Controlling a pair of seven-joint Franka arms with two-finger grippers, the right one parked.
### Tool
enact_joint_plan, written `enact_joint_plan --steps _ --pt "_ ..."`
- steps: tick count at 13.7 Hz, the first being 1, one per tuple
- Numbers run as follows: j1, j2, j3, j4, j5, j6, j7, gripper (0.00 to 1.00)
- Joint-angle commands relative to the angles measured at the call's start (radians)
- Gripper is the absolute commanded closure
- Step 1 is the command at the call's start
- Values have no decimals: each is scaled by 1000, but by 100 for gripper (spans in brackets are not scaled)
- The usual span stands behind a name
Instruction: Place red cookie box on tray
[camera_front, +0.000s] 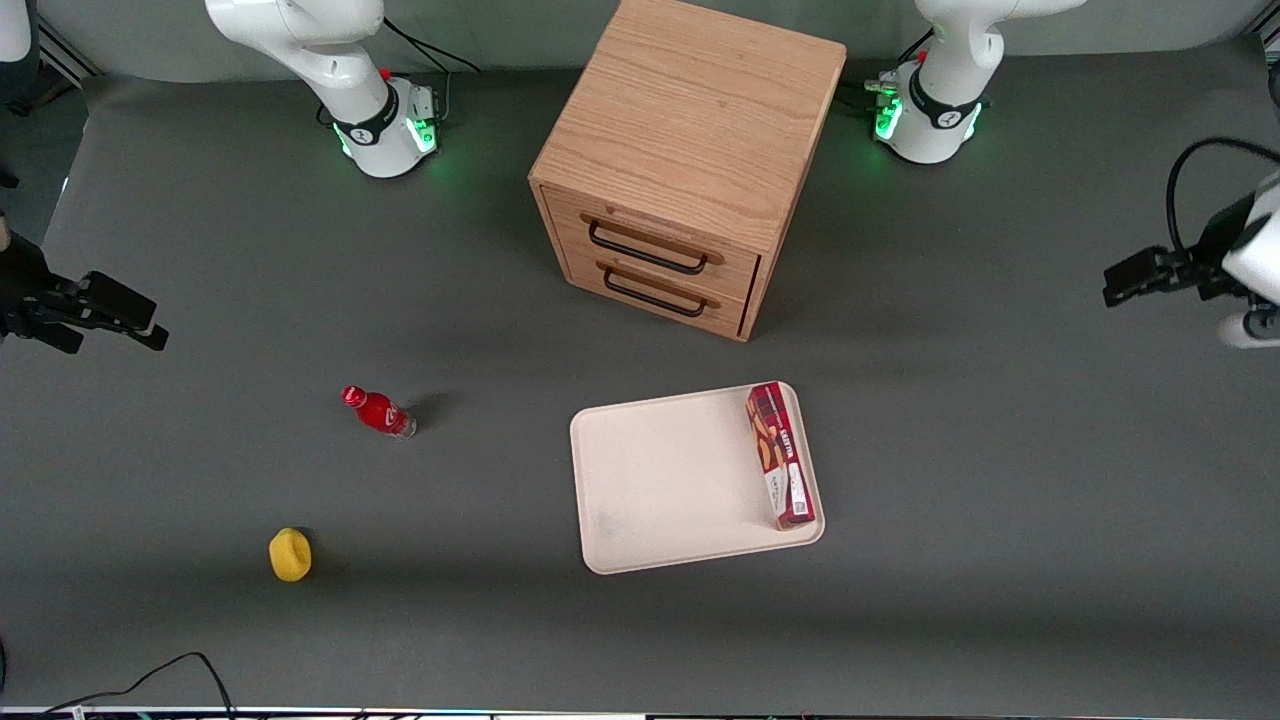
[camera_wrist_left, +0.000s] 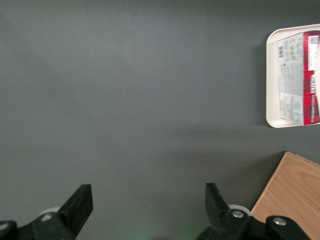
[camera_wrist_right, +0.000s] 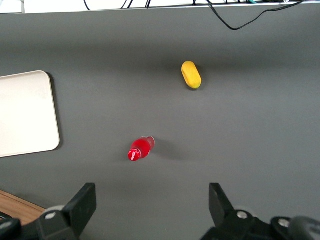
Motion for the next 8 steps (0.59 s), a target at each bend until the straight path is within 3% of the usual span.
enact_joint_plan --steps 1,8 --pt "-16 -32 -7 -87 -33 63 -20 0" --pt "-5 45 -4 -43 -36 74 -40 0"
